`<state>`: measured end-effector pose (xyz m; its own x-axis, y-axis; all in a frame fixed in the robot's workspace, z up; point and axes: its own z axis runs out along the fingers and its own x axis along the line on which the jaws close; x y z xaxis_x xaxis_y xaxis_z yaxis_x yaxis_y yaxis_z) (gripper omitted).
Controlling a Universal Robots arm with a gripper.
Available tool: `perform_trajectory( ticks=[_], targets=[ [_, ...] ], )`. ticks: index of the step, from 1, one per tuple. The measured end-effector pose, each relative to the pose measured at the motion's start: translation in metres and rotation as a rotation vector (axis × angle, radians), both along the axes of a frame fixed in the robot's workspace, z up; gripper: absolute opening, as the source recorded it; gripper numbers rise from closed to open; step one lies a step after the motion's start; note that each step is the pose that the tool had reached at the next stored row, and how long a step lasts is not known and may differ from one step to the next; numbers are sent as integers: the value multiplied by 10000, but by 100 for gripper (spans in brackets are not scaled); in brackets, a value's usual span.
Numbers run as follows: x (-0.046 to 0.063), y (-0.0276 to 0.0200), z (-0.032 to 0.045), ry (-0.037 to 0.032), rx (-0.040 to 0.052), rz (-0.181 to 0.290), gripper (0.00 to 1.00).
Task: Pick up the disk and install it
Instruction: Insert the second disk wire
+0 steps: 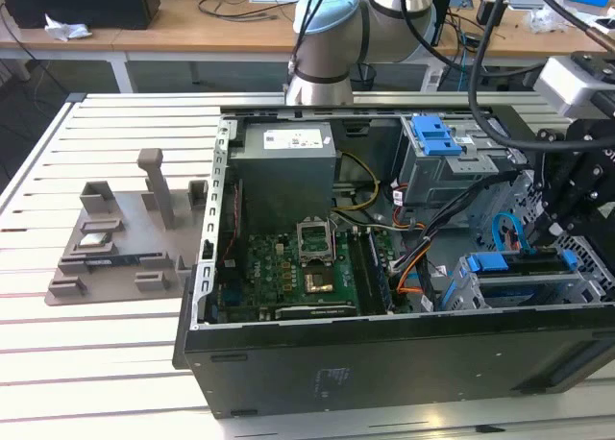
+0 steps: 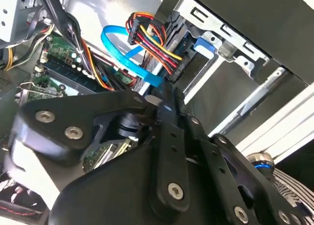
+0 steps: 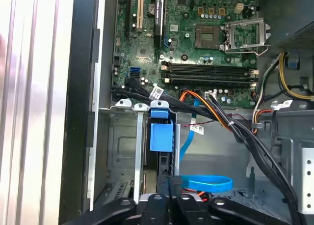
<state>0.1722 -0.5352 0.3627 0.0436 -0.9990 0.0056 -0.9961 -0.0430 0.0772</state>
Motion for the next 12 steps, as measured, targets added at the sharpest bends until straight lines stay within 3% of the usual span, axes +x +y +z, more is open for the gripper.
perform_trajectory(
  ticks=[1, 2, 3, 12],
  targets=[
    [0, 1, 31, 0, -1, 0, 15],
    [0, 2, 126, 0, 0, 0, 11],
    [0, 2, 172, 0, -1, 0, 11],
    [0, 2, 185, 0, 1, 0, 11]
  ],
)
